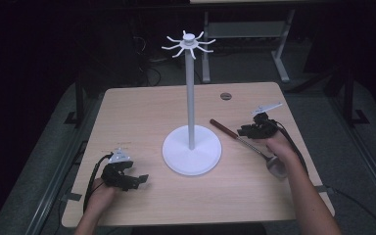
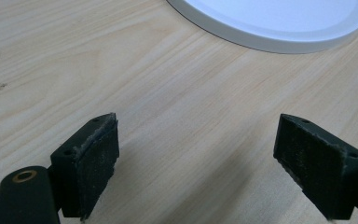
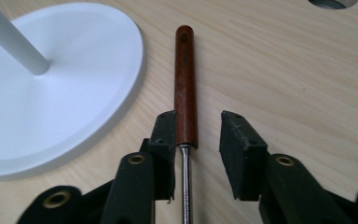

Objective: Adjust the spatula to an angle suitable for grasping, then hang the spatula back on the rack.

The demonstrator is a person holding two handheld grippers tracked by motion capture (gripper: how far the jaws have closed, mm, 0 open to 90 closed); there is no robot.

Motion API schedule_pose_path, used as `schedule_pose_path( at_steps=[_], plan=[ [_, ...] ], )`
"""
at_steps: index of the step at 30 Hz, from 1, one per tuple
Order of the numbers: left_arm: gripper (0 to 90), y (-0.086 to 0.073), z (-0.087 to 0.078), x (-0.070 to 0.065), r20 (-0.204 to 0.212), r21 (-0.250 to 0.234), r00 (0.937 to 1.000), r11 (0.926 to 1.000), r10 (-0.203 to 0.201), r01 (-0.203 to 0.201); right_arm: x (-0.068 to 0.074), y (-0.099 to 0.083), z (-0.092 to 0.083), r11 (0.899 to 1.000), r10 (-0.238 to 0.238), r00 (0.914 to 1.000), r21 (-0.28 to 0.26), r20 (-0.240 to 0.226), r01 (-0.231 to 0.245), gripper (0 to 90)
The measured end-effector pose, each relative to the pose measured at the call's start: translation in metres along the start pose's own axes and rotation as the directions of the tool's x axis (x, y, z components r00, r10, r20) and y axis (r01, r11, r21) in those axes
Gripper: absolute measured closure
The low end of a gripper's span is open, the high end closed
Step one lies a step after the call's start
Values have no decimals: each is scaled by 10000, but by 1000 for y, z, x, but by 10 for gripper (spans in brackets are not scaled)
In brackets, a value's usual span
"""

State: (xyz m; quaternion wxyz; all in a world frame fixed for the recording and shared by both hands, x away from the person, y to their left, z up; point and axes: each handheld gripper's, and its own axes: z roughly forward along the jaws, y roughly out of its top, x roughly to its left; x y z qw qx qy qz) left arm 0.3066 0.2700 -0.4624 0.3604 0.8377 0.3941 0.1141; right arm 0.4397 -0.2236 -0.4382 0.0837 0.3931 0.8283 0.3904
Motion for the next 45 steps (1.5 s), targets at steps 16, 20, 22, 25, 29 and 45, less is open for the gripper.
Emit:
schedule_pose_path(
  at_steps=[16, 20, 22, 25, 29, 45],
  plan=[
    [138, 1, 0, -1, 37, -34, 10000, 10000, 65, -65, 11, 32, 7, 9806, -615, 9981, 1863, -55, 614, 570],
    [138, 1, -1, -1, 53, -56, 10000, 10000, -10, 10, 15, 44, 13, 9636, -951, 9954, 2502, -73, 940, 570],
    [139, 0, -1, -1, 56, -110, 10000, 9999, -63, 64, 17, 49, 17, 9537, -1082, 9941, 2817, -59, 1055, 570],
    [138, 0, -1, -1, 54, -91, 10000, 9999, -54, 54, 18, 54, 24, 9346, -1142, 9934, 3383, -69, 1098, 571],
    [138, 1, -1, -2, 91, -83, 10000, 10000, -17, 18, 18, 58, 36, 9041, -1306, 9914, 4102, -19, 1199, 572],
    [138, 1, 0, -3, 159, -137, 9999, 9999, -25, 27, 18, 64, 65, 8169, -1480, 9887, 5663, 222, 1095, 621]
  ],
)
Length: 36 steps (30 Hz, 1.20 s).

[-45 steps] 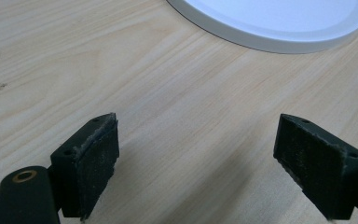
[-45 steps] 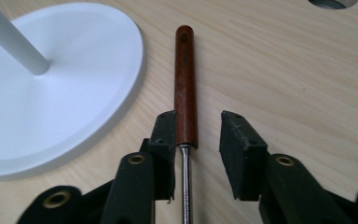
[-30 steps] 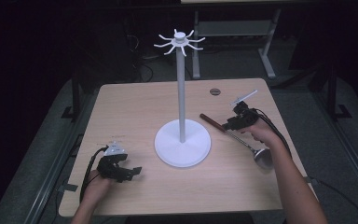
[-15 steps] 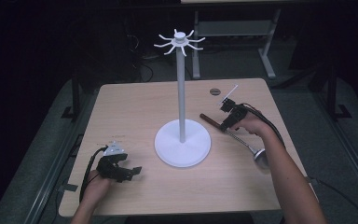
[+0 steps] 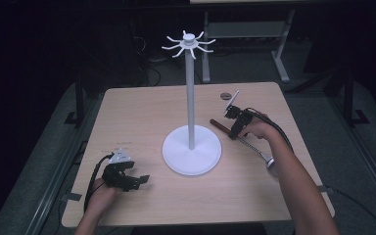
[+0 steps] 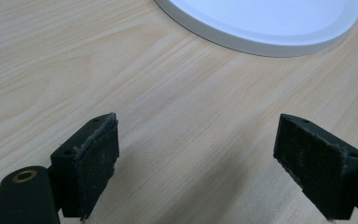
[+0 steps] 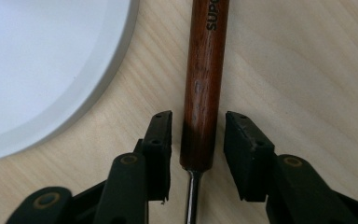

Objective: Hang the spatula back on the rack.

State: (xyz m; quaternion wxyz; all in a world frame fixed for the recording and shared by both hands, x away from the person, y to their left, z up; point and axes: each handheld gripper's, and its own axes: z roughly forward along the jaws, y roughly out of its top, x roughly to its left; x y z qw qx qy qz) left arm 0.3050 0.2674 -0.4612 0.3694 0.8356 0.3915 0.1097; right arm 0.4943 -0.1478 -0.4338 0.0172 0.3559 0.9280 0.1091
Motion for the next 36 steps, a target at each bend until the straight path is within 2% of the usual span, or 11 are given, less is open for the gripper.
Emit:
schedule_pose_path(
  at_steps=[5, 13, 20, 25, 26, 29, 30, 36],
  plan=[
    [138, 0, 0, 0, 2, 40, 10000, 10000, 69, -69, 1, 2, 4, 9995, -39, 9999, 298, 115, 36, 654],
    [138, 0, 0, 0, -5, 35, 10000, 10000, 78, -78, 2, 2, 6, 9991, -113, 9998, 408, 152, 107, 710],
    [138, 0, 0, 0, 4, 28, 10000, 10000, 70, -70, 2, 2, 4, 9990, 171, 9998, 410, 47, -173, 728],
    [138, 0, 0, 0, -3, 31, 10000, 10000, 57, -57, 1, 1, 0, 9999, 99, 9999, 70, 47, -100, 730],
    [138, 0, 0, 1, -26, 38, 9998, 9998, 171, -171, 1, 0, -2, 9999, 158, 9999, 14, 46, -158, 730],
    [138, 0, 0, 0, 0, 63, 9999, 9999, 143, -143, 1, -2, -8, 9995, 253, 9997, -212, 66, -251, 730],
    [138, 0, 0, 0, 1, 63, 9999, 9999, 154, -154, 1, -4, -11, 9986, 232, 9997, -481, 122, -226, 730],
    [139, 0, 1, -1, 5, 69, 10000, 9999, 98, -98, 2, -10, -26, 9946, 306, 9994, -994, 146, -290, 730]
  ],
)
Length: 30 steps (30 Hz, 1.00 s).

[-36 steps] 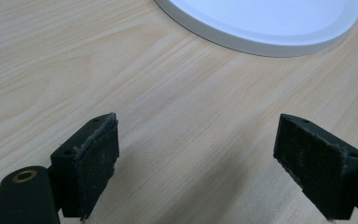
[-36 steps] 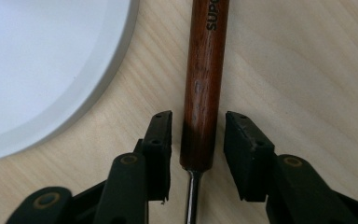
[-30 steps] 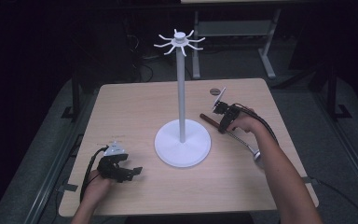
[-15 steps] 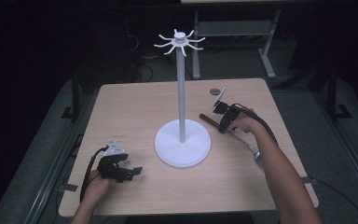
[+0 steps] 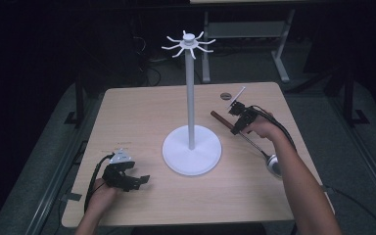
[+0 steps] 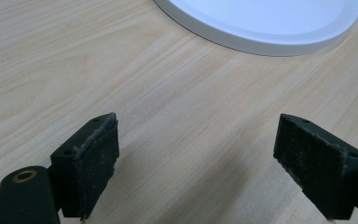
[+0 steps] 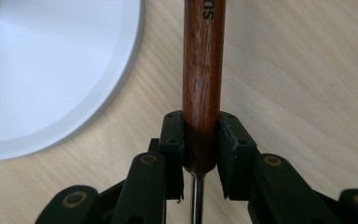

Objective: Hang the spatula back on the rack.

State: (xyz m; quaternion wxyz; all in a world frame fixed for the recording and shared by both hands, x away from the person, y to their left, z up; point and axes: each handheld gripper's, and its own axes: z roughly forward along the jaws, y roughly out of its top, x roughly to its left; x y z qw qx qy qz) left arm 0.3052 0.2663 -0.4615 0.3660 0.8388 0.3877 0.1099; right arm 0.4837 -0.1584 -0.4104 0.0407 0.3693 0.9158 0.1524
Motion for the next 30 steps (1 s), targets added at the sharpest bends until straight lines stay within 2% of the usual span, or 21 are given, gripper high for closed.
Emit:
schedule_pose_path(
  at_steps=[8, 12, 16, 18, 19, 20, 21, 23, 24, 25, 29, 30],
  plan=[
    [138, 0, 0, 0, -16, -8, 10000, 10000, -49, 49, 3, -5, -21, 9975, 42, 9999, -701, 115, -34, 731],
    [138, 0, 0, 0, -36, -9, 10000, 10000, 7, -7, 3, -13, -35, 9896, 173, 9998, -1427, 35, -166, 731],
    [138, 0, 0, 0, -32, 6, 10000, 10000, -13, 13, 1, -20, -41, 9824, 309, 9995, -1843, -9, -306, 730],
    [138, 0, 0, 0, -32, 20, 10000, 10000, 2, -2, -1, -26, -48, 9719, 469, 9989, -2310, 21, -451, 731],
    [138, 0, 0, 0, -38, 16, 10000, 10000, -9, 9, -1, -26, -48, 9719, 469, 9989, -2310, 21, -451, 731],
    [138, 0, 0, 0, -44, 17, 10000, 10000, -26, 26, -1, -28, -51, 9669, 540, 9985, -2494, -38, -532, 731],
    [138, -1, 1, 0, -41, 27, 10000, 10000, -75, 75, -1, -33, -56, 9559, 685, 9976, -2854, -134, -695, 731],
    [138, -1, 1, 0, -47, 28, 9999, 9999, -97, 97, -1, -35, -58, 9520, 703, 9974, -2974, -179, -725, 731],
    [138, -1, 1, 0, -49, 31, 9999, 9999, -102, 102, 0, -40, -63, 9399, 756, 9967, -3317, -282, -807, 731],
    [138, -1, 1, 0, -49, 31, 9999, 9999, -102, 102, 0, -42, -64, 9330, 729, 9970, -3515, -250, -771, 731],
    [138, -1, 1, 1, -71, 15, 9999, 9999, -100, 100, 1, -50, -72, 9089, 818, 9958, -4070, -400, -911, 731],
    [138, -1, 1, 1, -71, 15, 9999, 9999, -100, 100, 1, -50, -72, 9089, 818, 9958, -4070, -400, -911, 731]
  ],
)
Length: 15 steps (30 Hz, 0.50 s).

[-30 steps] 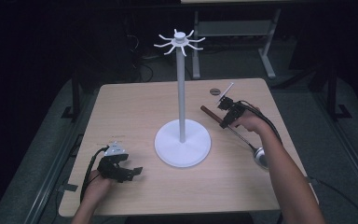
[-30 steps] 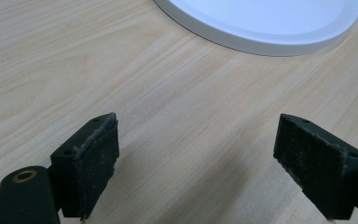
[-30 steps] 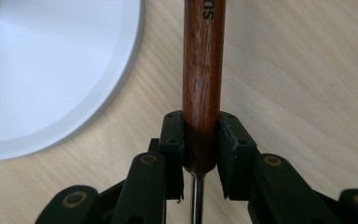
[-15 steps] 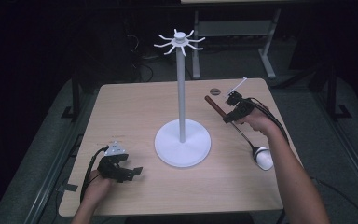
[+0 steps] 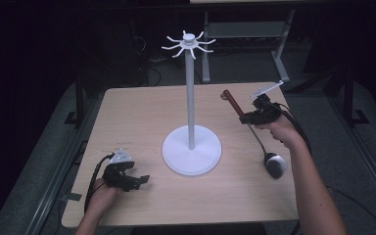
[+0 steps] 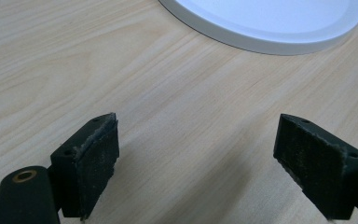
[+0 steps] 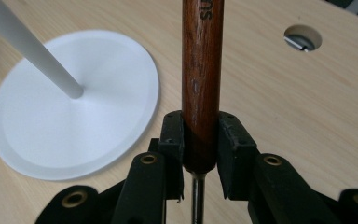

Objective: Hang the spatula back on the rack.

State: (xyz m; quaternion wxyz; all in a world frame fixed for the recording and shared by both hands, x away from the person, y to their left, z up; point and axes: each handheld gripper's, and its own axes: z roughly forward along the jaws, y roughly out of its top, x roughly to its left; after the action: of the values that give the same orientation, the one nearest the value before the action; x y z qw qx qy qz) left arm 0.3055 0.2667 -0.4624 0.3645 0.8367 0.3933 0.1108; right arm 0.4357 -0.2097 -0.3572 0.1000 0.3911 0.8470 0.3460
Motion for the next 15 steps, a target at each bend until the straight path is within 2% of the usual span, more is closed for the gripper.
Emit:
schedule_pose_path(
  at_steps=[4, 10, 15],
  plan=[
    [138, 0, -1, 1, -86, -100, 9999, 9999, -64, 63, 1, -3, -11, 9978, 65, 9999, -657, -93, -71, 731],
    [138, 0, -1, 2, -135, -131, 9999, 9999, -79, 77, 2, -10, -28, 9852, 113, 9998, -1707, -135, -135, 731],
    [138, 0, -2, 2, -189, -102, 9998, 9999, 62, -64, 2, -13, -37, 9757, 146, 9997, -2185, -186, -183, 731]
  ],
)
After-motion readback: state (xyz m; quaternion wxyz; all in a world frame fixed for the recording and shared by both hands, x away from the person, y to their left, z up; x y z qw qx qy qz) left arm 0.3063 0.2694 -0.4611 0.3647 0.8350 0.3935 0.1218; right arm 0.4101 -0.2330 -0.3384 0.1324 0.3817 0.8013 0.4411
